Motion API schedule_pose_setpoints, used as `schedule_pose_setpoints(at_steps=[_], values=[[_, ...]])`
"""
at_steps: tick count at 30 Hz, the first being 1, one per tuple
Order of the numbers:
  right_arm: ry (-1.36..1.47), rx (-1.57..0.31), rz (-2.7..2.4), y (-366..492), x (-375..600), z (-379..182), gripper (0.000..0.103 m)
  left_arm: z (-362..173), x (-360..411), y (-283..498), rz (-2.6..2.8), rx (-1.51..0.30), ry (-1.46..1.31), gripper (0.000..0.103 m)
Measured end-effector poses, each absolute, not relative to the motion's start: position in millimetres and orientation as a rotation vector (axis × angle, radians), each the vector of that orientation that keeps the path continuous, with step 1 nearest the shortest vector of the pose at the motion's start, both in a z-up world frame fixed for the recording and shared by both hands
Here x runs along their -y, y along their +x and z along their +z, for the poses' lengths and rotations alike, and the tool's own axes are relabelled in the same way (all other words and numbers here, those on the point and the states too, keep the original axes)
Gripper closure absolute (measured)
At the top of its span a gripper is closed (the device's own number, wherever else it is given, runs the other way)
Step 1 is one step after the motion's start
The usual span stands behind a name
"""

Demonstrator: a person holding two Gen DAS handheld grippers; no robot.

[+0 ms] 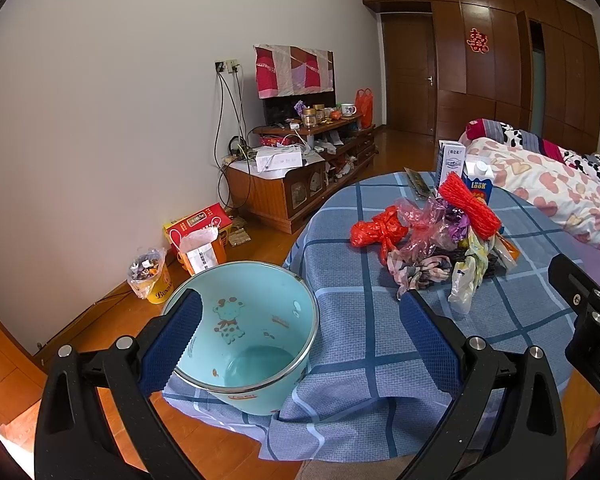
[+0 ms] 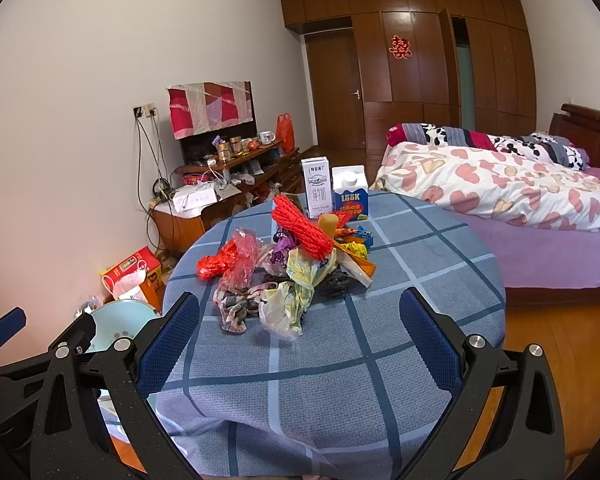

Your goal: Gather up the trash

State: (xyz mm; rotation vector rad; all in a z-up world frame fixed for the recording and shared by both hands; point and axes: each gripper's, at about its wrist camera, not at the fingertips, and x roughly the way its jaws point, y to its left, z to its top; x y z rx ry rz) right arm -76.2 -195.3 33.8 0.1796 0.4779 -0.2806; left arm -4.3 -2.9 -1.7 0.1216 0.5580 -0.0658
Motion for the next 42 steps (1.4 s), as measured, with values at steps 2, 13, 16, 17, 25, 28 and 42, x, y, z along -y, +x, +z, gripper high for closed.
schedule_pose_setpoints(at_steps=[2,13,16,17,25,28,42], values=[[0.180,-0.479,-0.281,-76.2,195.3,33.5,0.005,-1.7,3.2,-5.0,-0.066,-0.557,0.121,0.006],[0.181,-0.480,-0.284,-75.5,195.4,33.0,0.005,-0.6,2.6,-5.6,-0.066,-0.555,0.120,0.006],[0.184,-0.483,-0.280,-75.9,196.3,33.2,0.005,-1.1,4.2,-5.7,-0.067,-0.556,0.123,0.006],[0.185,-0.483,-0.280,-76.4,195.7,32.8,0.005,-1.1,4.2,-5.7,-0.066,-0.556,0.123,0.006],[0.187,-0.484,-0.280,-76.3,196.0,32.2,0.005,-1.3,4.7,-6.2,-0.066,-0.554,0.124,0.006],[0.187,-0.484,-0.279,-76.0,196.1,32.4,0.005,-1.4,4.9,-6.6,-0.066,-0.555,0.125,0.006],[0.189,-0.489,-0.280,-75.7,197.0,31.2,0.005,-3.3,4.1,-4.5,-0.066,-0.559,0.124,0.006]])
